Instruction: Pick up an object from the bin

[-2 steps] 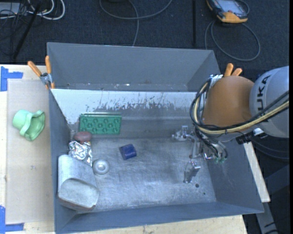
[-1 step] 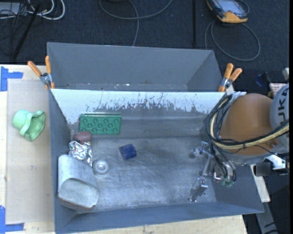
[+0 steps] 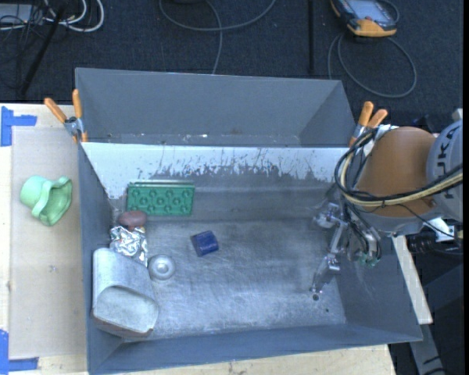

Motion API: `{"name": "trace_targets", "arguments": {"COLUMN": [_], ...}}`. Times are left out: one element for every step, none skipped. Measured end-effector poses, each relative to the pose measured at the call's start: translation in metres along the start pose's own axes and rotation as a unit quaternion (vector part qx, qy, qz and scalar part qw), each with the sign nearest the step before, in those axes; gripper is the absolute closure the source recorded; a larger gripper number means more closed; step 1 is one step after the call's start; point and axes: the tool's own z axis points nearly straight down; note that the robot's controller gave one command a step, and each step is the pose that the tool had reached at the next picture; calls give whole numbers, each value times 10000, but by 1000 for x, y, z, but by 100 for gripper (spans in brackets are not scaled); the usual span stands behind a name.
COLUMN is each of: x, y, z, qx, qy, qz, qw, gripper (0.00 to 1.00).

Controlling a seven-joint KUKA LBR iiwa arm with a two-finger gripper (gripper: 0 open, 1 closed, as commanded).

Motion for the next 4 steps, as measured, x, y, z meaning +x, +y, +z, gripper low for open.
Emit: {"name": "trace_targets", "arguments": {"x": [-62, -52, -28, 3], "y": [29, 85, 157, 261], "z": [18, 18, 30, 31], "qx": [-13, -18, 16, -3], "qy": [3, 20, -9, -21], "qz": [-534, -934, -1193, -1257], "qw": [9986, 9956, 9929, 9921], "gripper": [0, 0, 0, 0]}}
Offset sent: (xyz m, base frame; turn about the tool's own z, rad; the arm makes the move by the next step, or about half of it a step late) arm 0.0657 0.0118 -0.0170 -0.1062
